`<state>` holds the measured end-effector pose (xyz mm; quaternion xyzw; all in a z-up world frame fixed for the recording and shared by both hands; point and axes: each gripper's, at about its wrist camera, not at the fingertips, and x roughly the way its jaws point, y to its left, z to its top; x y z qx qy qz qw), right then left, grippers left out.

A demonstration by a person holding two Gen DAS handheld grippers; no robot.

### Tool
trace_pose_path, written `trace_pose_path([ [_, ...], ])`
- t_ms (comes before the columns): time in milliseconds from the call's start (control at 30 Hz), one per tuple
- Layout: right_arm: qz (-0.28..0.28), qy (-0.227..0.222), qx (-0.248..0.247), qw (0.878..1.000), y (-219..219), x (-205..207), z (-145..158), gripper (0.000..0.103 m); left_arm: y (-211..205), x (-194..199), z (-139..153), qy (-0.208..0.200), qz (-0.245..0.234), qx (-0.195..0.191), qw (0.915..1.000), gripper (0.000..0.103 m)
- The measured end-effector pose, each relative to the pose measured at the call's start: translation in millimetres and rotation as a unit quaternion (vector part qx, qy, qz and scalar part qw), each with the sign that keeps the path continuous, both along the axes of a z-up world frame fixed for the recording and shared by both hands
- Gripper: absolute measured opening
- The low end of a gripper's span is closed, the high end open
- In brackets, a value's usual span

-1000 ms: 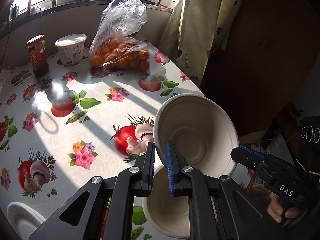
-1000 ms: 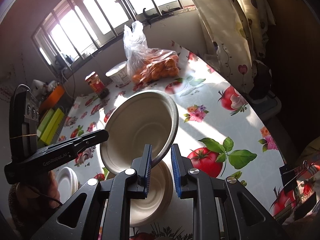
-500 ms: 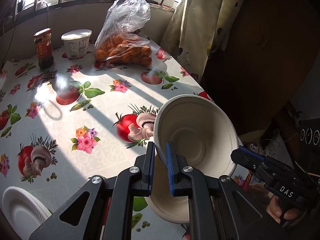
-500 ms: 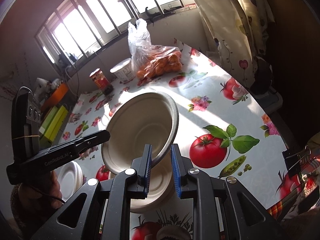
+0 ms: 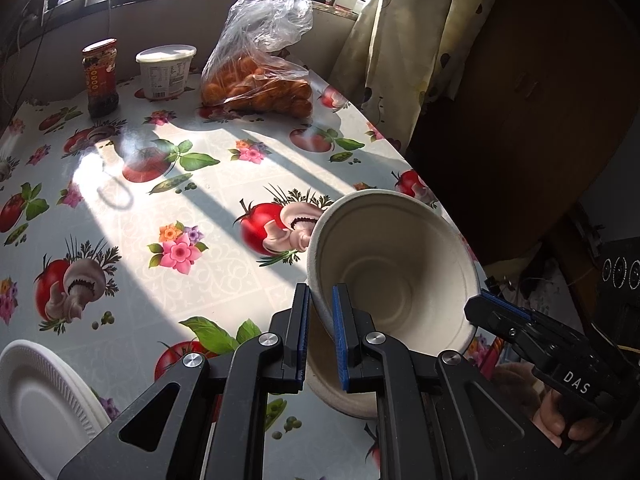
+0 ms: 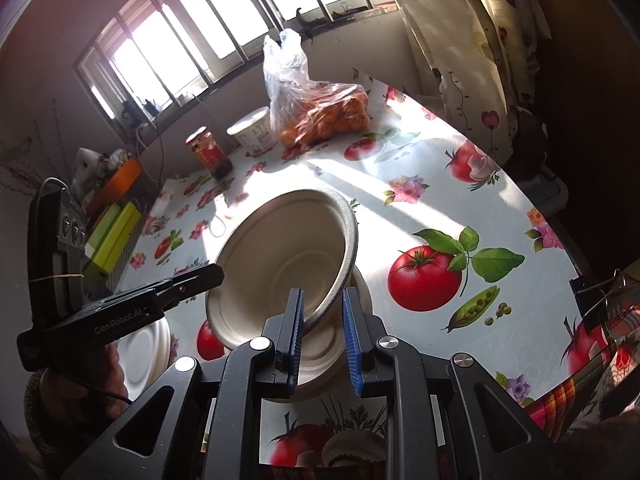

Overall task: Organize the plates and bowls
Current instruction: 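Lift the held bowl with both grippers and lower it into the nested bowls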

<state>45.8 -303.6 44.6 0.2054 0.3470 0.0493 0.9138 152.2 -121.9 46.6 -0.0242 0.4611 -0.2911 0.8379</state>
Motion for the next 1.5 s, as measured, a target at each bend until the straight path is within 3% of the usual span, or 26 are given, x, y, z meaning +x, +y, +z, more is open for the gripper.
trace_pose_path([
  [1500, 0.003, 0.031, -0.024, 0.999, 17.3, -12.1, -23.1, 0.021, 6.9, -16.8, -25.7, 0.026, 0.012, 0.015, 0.9995, 0.012],
])
